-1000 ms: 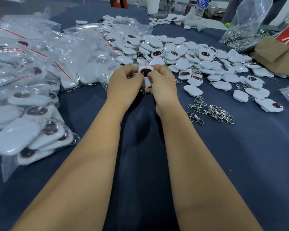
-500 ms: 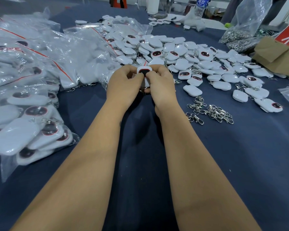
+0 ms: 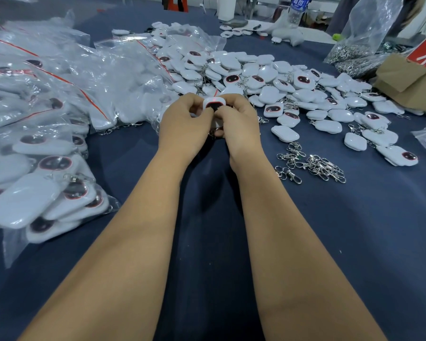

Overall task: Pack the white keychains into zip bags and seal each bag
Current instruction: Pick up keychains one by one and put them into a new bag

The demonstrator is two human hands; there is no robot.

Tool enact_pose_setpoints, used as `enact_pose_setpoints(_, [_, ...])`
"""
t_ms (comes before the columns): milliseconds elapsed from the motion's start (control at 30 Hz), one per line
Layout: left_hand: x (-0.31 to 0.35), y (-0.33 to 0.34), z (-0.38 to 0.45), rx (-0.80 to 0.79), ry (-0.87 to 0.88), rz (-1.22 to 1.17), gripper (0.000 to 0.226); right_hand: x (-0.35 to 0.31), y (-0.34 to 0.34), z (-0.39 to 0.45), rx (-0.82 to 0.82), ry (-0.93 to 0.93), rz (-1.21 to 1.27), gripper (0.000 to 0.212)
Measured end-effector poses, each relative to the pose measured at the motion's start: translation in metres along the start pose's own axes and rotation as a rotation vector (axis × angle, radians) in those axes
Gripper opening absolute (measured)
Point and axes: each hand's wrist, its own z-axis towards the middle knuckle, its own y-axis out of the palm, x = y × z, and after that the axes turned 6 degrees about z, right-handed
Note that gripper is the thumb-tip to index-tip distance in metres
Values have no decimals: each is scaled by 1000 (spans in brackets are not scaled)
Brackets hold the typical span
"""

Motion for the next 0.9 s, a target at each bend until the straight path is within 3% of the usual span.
enact_pose_setpoints(167, [-2,0,3,-6,-37,-160,21,1,-1,3,95,18,91,12])
enact_pose_setpoints(300, [-4,0,3,54,9,-100,33,-3,-4,7,112,47,489,13])
enact_pose_setpoints(400, [-6,-3,3,68,19,42,39,-4,-6,7,2,31,763,17])
enact_pose_setpoints(467, [-6,-3,3,66,40,225,26,-4,-5,6,-60,28,826,20])
enact_pose_setpoints(567, [-4,-4,1,93,59,240,15,-4,-3,4,-88,35,771,23])
enact_pose_setpoints(700, [2,-8,2,162,-7,18,18,-1,3,3,-39,1,589,24])
enact_pose_setpoints(900, [8,-10,-1,255,-15,-126,13,6,6,-2,10,-228,-128,28])
